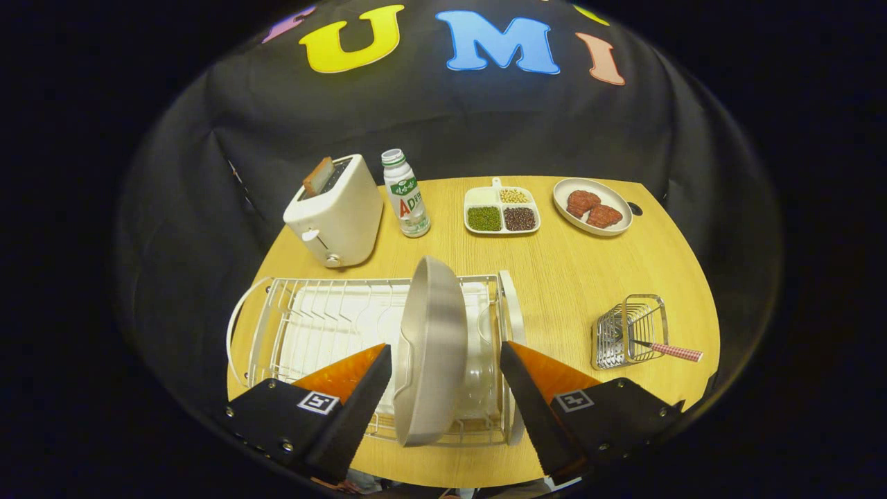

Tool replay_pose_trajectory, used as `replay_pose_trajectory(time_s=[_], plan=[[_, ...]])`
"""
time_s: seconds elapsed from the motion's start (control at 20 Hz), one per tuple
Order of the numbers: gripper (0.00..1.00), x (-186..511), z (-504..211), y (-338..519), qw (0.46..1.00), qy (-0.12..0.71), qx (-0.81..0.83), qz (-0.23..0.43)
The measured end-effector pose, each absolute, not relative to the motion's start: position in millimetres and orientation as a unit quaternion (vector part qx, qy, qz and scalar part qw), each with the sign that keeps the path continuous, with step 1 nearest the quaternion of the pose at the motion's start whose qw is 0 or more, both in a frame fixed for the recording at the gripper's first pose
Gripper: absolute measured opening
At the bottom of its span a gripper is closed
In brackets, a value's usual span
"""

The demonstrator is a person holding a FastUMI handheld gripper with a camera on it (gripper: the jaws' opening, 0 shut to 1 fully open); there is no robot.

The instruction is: Take the plate from the dish rack, then take the spoon from the basket and place it into the plate.

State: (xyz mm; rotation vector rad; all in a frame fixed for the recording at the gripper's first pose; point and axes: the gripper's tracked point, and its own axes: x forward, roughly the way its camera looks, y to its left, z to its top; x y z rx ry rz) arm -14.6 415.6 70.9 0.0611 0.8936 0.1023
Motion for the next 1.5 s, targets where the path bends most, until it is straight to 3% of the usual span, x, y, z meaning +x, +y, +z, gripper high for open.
replay_pose_trajectory(time_s=[0.05, 0.15, 0.2, 0.25, 0.35, 0.45, 0.8, 1.5], plan=[[0.97, -12, 65, 415, 0.901, 0.432, 0.020, 0.042], [0.77, -11, 54, 421, 0.896, 0.443, 0.005, 0.033], [0.73, -15, 51, 417, 0.891, 0.453, -0.005, 0.019], [0.42, -16, 45, 419, 0.886, 0.462, -0.007, 0.016], [0.35, -16, 41, 417, 0.887, 0.462, -0.009, -0.002], [0.31, -18, 42, 417, 0.885, 0.465, -0.013, -0.016], [0.30, -2, 78, 414, 0.899, 0.429, -0.079, -0.036], [0.26, -7, 149, 393, 0.917, 0.397, -0.042, 0.003]])
